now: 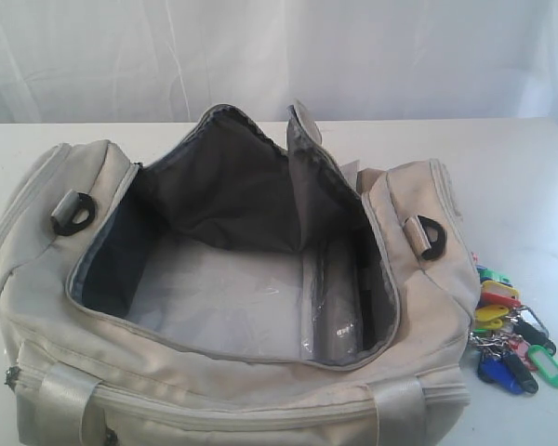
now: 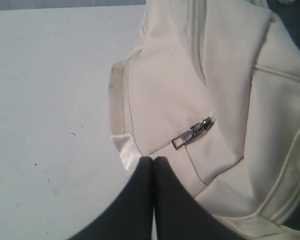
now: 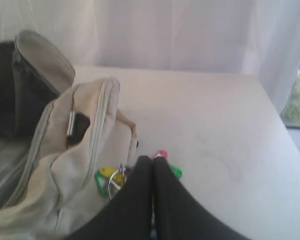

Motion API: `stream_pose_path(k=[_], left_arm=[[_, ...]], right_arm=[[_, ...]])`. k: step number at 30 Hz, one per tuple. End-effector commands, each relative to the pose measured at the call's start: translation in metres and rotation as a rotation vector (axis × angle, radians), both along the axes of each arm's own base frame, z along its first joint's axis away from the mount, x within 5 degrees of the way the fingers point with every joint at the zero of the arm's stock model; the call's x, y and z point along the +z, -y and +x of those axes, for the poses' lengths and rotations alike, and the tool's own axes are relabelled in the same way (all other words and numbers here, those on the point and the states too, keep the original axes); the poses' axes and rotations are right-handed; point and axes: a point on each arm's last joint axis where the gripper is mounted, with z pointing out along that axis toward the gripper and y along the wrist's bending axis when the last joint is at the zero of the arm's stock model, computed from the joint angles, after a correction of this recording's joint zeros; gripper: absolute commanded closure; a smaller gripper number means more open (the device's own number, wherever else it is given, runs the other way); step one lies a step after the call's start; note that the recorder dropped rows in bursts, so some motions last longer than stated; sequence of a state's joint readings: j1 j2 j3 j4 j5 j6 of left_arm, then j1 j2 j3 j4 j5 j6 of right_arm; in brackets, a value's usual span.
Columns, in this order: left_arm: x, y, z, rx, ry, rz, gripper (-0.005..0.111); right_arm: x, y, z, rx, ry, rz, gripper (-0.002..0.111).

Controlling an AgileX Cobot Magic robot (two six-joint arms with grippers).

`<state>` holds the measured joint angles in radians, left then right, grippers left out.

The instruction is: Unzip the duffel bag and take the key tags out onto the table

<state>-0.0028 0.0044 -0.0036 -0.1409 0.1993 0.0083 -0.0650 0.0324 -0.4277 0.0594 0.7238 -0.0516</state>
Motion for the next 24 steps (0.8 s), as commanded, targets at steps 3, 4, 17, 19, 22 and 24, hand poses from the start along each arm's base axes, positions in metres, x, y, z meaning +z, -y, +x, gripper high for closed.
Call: stream_pose_path(k=[3,4,17,19,22,24], left_arm=[[-0.001,0.000,0.000,0.005,0.005,-0.014,0.107],[-0.001,0.000,0.000,0.005,0.005,-0.014,0.107],[-0.001,0.000,0.000,0.005,0.005,-0.014,0.107],[-0.001,0.000,0.000,0.005,0.005,-0.014,0.107],[-0.001,0.000,0.000,0.005,0.005,-0.014,0.107],[-0.001,0.000,0.000,0.012,0.005,-0.014,0.107]], right_arm=[[-0.023,0.003,0.016,-0.024,0.153,-0.006,0.108],[-0.030,0.003,0.019,-0.025,0.148,-0.005,0.108],[-0.095,0.005,0.036,-0.034,0.068,0.005,0.108],[-0.096,0.005,0.036,-0.034,0.064,0.005,0.108],[-0.096,0.005,0.036,-0.034,0.064,0.005,0.108],[-0.096,0.005,0.036,-0.034,0.064,0.005,0.108]])
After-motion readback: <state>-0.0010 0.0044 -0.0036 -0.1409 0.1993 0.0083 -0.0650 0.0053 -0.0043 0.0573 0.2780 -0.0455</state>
